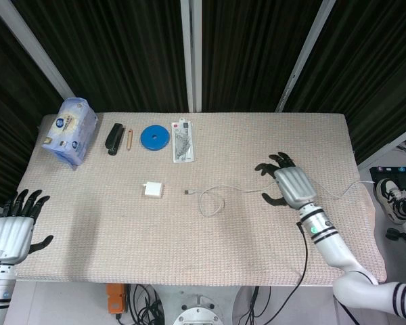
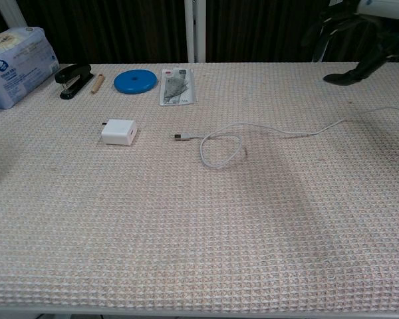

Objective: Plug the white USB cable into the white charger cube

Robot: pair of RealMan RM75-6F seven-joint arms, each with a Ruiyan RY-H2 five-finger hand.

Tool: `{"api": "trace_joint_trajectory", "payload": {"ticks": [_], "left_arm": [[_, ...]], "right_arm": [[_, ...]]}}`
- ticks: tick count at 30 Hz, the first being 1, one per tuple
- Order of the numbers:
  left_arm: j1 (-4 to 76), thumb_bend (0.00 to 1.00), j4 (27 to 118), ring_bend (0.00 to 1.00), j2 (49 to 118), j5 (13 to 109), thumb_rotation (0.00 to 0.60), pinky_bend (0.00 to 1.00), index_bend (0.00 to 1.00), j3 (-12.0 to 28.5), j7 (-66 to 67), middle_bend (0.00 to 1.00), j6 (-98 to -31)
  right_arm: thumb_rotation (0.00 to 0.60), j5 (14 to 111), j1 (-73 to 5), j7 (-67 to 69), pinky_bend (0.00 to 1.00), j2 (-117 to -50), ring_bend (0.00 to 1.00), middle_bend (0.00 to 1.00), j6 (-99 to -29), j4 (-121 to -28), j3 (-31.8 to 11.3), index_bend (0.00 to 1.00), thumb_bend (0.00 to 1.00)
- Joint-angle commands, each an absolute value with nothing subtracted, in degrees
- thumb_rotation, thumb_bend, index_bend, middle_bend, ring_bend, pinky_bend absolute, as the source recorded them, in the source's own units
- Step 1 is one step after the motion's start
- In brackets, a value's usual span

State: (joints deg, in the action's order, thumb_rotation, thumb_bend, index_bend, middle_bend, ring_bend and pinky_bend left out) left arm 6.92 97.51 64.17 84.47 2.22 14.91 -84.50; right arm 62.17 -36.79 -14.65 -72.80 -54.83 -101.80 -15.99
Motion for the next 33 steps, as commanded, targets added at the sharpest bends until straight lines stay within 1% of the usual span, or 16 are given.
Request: {"api": "trace_joint_trajectory", "payload": {"ticks": [1, 6, 9, 13, 15, 19, 26, 33], "left_arm": [[6.7, 0.11, 97.5, 0.0, 64.3, 84.8, 0.6, 0.0, 0.16, 2.0, 15.0, 0.09, -84.8], [6.6, 0.11, 97.4, 0.0, 64.7, 85.4, 0.6, 0.0, 0.17, 1.8, 14.9, 0.09, -84.9], [6.8, 0.11, 97.4, 0.0, 64.8, 85.3, 0.6, 0.0, 0.17, 1.8, 15.1, 0.09, -84.4], [6.9, 0.11, 97.4, 0.0, 65.0, 85.4, 0.6, 0.0, 0.17, 1.8, 15.1, 0.09, -84.2], [6.9, 0.11, 97.2, 0.0, 65.2, 85.3, 0.6, 0.0, 0.17, 1.8, 15.0, 0.09, -84.1], [6.9, 0.11, 96.8, 0.0, 65.4, 85.1, 0.6, 0.0, 0.17, 1.7, 14.5, 0.09, -83.9], [6.7, 0.11, 96.0, 0.0, 65.8, 85.0, 0.6, 0.0, 0.17, 1.7, 13.7, 0.09, -84.0], [6.6, 0.11, 95.5, 0.0, 66.2, 85.1, 0.6, 0.0, 0.17, 1.7, 13.3, 0.09, -84.1]], "right_arm": [[0.6, 48.9, -48.5, -27.2, 0.07, -85.0, 0.12, 0.36, -51.1, -94.7, -18.9, 0.33, 0.17], [0.6, 41.9, -55.6, -33.6, 0.08, -94.8, 0.16, 0.41, -52.2, -86.9, -19.1, 0.37, 0.16], [0.6, 38.0, -59.7, -37.2, 0.08, -100.3, 0.17, 0.42, -52.6, -81.6, -19.2, 0.38, 0.16], [0.6, 34.9, -63.5, -41.2, 0.09, -105.8, 0.18, 0.43, -53.7, -75.5, -19.2, 0.39, 0.17], [0.6, 34.4, -65.0, -42.5, 0.09, -108.2, 0.18, 0.44, -54.1, -72.5, -19.0, 0.4, 0.19], [0.6, 34.1, -66.7, -44.2, 0.09, -111.6, 0.18, 0.44, -53.7, -67.3, -18.3, 0.41, 0.23], [0.6, 33.5, -67.5, -44.6, 0.09, -115.3, 0.18, 0.44, -51.8, -60.9, -17.9, 0.43, 0.24], [0.6, 33.6, -68.0, -43.8, 0.09, -118.6, 0.19, 0.46, -49.6, -56.2, -18.5, 0.45, 0.25]]}}
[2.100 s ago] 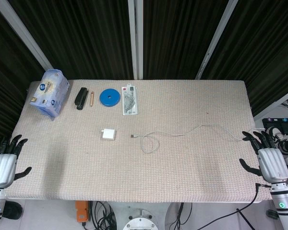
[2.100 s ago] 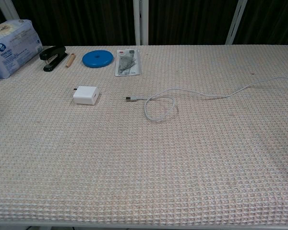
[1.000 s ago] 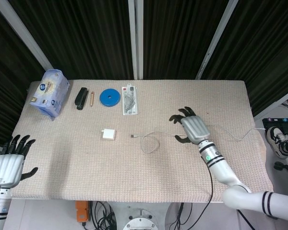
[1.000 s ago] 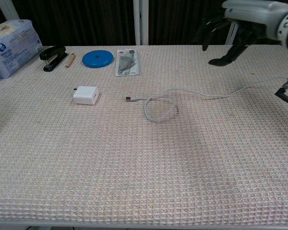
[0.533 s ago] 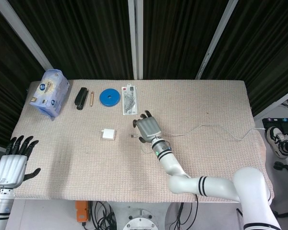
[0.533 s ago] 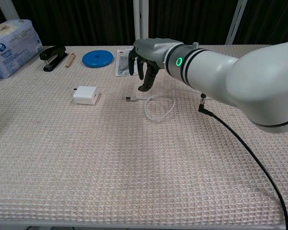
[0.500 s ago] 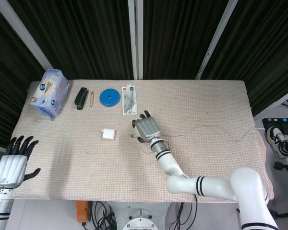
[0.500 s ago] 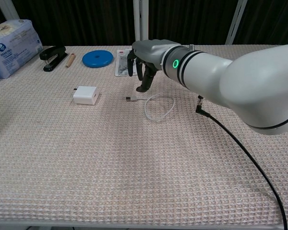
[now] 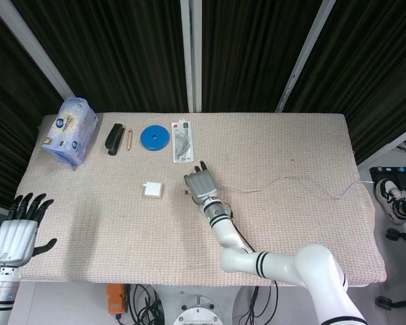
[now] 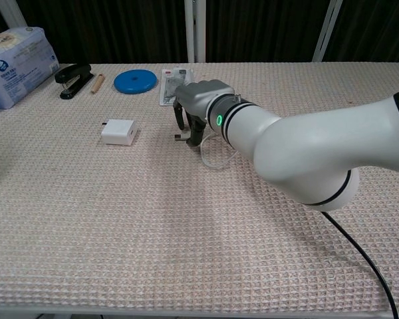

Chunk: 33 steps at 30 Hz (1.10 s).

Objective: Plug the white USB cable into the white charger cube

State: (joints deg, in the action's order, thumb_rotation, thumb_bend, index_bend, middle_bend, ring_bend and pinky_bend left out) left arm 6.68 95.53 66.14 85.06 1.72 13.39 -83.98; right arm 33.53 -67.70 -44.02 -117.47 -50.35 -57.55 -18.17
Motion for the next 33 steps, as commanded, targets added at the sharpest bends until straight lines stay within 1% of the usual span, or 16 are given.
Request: {"api": "trace_joint_trajectory", "payload": {"ticks": [1, 10, 26, 33], "left_arm": [[6.6, 0.11, 95.4, 0.0, 66.2, 85.1, 0.6, 0.0, 0.17, 1.7, 13.3, 0.09, -84.2], [6.5, 0.11, 94.7, 0.0, 66.6, 85.2, 0.6, 0.0, 0.17, 1.8, 12.9, 0.09, -84.4], [6.4, 0.11, 94.4, 0.0, 66.8, 85.2, 0.6, 0.0, 0.17, 1.9, 12.9, 0.09, -84.4], [6.4, 0.11, 94.3, 0.0, 66.8, 85.1, 0.6, 0.0, 0.17, 1.9, 13.0, 0.09, -84.3]], "right_arm": [[0.6, 33.7, -68.1, -43.8, 0.09, -118.8, 0.19, 0.46, -49.6, -55.9, -18.6, 0.46, 0.25], [0.6, 33.9, -68.1, -45.3, 0.09, -119.1, 0.22, 0.51, -50.2, -55.6, -19.5, 0.47, 0.27], [0.6, 31.7, -67.9, -48.5, 0.09, -119.2, 0.23, 0.52, -49.8, -55.4, -20.3, 0.48, 0.29], [0.6, 31.8, -67.6, -48.6, 0.09, -119.0, 0.24, 0.54, -49.9, -55.8, -20.5, 0.51, 0.31]]}}
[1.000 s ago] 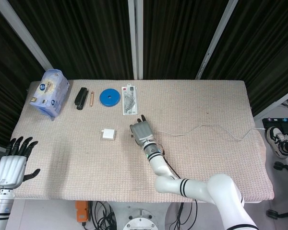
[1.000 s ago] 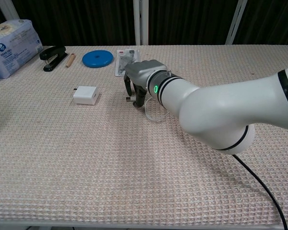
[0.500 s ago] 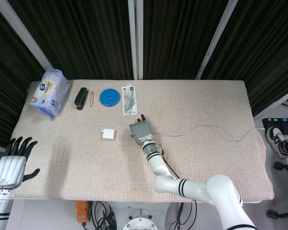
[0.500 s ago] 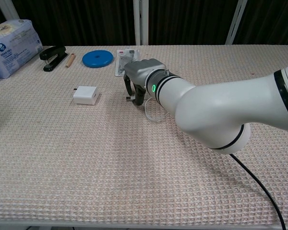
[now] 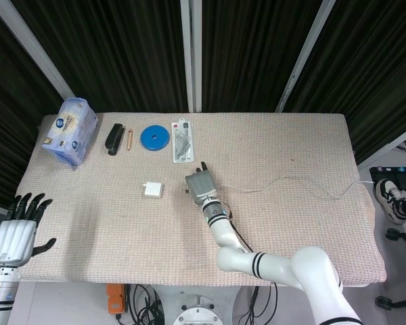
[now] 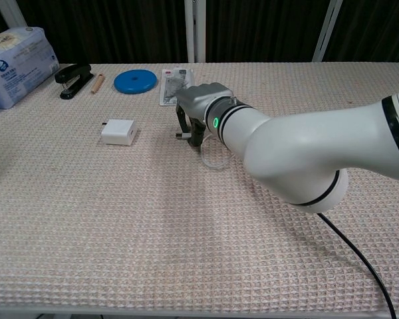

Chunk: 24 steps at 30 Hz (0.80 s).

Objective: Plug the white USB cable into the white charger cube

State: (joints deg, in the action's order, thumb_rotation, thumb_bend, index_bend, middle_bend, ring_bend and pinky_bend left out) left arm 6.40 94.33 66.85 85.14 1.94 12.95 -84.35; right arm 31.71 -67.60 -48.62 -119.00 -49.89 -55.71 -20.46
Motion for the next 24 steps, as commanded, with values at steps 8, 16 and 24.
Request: {"api": "trace_joint_trajectory", "payload": {"ticks": [8, 16, 24], "left_arm": [[6.9, 0.11, 94.5, 0.0, 66.7, 85.0, 0.6, 0.0, 0.17, 2.1, 13.5, 0.09, -83.7], [10.6, 0.11, 96.4, 0.0, 64.9, 84.1, 0.6, 0.0, 0.17, 3.5, 14.0, 0.09, -78.3], [20.2, 0.11, 96.6, 0.0, 65.1, 80.7, 0.6, 0.0, 0.17, 7.2, 10.4, 0.1, -65.2]], "right_arm": [[0.6, 32.7, -67.3, -48.1, 0.1, -118.8, 0.27, 0.57, -50.2, -56.1, -20.6, 0.56, 0.37], [0.6, 36.9, -66.0, -48.4, 0.12, -115.5, 0.29, 0.59, -52.0, -59.6, -18.6, 0.59, 0.42], [0.6, 40.1, -62.8, -48.9, 0.12, -106.4, 0.29, 0.59, -53.4, -69.6, -16.0, 0.59, 0.42]]}}
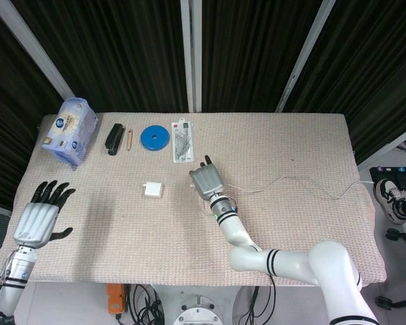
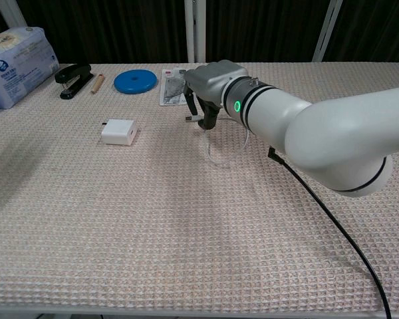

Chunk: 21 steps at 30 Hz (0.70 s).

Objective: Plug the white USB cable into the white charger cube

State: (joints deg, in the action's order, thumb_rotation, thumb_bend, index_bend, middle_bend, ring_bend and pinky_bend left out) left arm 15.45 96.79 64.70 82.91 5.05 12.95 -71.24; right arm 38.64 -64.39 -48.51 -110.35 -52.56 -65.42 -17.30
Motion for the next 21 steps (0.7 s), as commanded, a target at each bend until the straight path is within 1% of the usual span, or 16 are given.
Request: {"api": "trace_joint_trajectory", "payload": {"ticks": [1, 4, 7, 9, 15, 18, 21], "left_arm": [[22.1, 0.11, 95.8, 0.0, 65.8, 79.6, 0.6, 0.0, 0.17, 8.1, 9.1, 0.11, -62.5], [26.9, 0.12, 92.6, 0.0, 68.7, 77.1, 0.6, 0.0, 0.19, 10.1, 7.4, 0.13, -56.8], [30.8, 0.14, 88.6, 0.0, 72.7, 75.0, 0.6, 0.0, 0.23, 11.7, 7.3, 0.18, -53.2], [32.8, 0.15, 86.2, 0.0, 75.1, 73.7, 0.6, 0.0, 0.24, 12.3, 7.5, 0.19, -51.4], [38.7, 0.16, 78.0, 0.0, 82.5, 66.9, 0.6, 0.0, 0.24, 12.7, 9.9, 0.2, -44.1], [40.5, 0.16, 74.6, 0.0, 85.9, 64.2, 0.6, 0.0, 0.24, 12.7, 10.0, 0.2, -42.1], [41.5, 0.17, 72.2, 0.0, 88.4, 63.2, 0.6, 0.0, 0.25, 12.5, 9.6, 0.2, -41.5]], "right_arm": [[0.6, 40.3, -62.3, -49.0, 0.12, -104.7, 0.29, 0.59, -53.7, -71.4, -15.7, 0.59, 0.42], [0.6, 40.8, -61.2, -49.2, 0.12, -100.7, 0.29, 0.59, -54.7, -75.9, -15.3, 0.59, 0.42], [0.6, 41.5, -60.4, -49.2, 0.12, -97.1, 0.29, 0.59, -56.3, -80.0, -15.3, 0.59, 0.42], [0.6, 41.8, -59.9, -49.2, 0.12, -95.1, 0.29, 0.59, -57.3, -82.1, -15.5, 0.59, 0.42], [0.6, 41.6, -58.7, -48.6, 0.12, -90.3, 0.29, 0.59, -59.5, -86.8, -15.9, 0.59, 0.42], [0.6, 41.2, -58.4, -48.2, 0.12, -89.3, 0.29, 0.59, -59.9, -87.6, -15.7, 0.59, 0.42], [0.6, 41.0, -58.2, -47.7, 0.12, -88.7, 0.29, 0.59, -60.1, -87.9, -15.4, 0.59, 0.42]]}}
